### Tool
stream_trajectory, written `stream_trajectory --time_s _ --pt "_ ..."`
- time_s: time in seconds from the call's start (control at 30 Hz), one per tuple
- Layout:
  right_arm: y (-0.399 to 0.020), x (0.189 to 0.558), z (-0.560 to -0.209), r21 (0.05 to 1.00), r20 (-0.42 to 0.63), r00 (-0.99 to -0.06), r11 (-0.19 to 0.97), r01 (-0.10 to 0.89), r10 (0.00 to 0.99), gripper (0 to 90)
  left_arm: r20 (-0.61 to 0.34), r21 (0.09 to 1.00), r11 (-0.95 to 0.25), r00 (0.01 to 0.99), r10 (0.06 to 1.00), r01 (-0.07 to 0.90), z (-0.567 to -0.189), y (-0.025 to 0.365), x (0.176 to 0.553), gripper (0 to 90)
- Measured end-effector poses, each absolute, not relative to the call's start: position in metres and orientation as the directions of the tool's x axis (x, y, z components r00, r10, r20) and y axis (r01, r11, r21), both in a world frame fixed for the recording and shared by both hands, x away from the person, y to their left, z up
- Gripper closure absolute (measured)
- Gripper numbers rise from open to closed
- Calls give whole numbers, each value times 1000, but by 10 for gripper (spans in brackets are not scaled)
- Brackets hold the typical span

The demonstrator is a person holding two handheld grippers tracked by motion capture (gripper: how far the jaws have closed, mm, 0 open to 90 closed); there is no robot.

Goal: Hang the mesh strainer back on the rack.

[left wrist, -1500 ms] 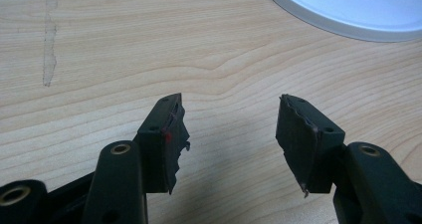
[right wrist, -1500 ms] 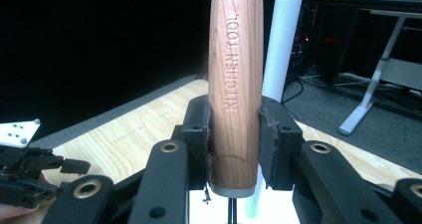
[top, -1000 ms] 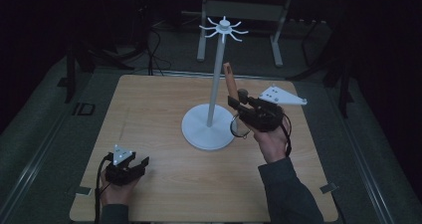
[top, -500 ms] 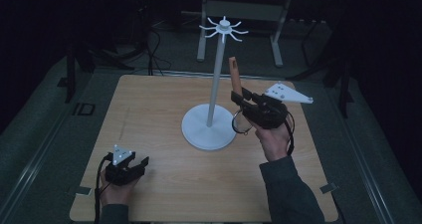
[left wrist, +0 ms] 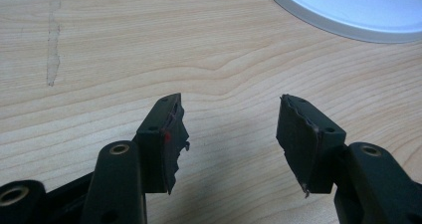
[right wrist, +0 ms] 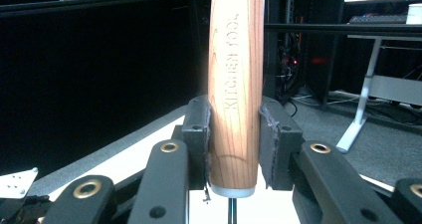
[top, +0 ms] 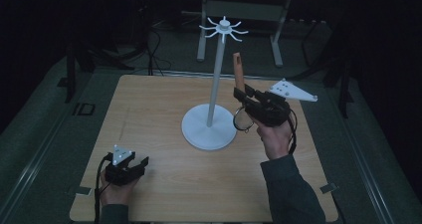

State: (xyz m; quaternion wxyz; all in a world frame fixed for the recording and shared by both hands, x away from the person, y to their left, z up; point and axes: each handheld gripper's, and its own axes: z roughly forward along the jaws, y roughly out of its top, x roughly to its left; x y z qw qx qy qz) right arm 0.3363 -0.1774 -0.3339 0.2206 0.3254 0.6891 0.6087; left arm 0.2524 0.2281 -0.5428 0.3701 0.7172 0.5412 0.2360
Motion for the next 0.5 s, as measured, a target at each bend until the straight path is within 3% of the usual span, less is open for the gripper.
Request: stream_trajectory --time_s 0.5 --pt "-180 338 -327 985 112 -683 11 174 721 690 -64 788 -139 303 951 600 -543 228 252 443"
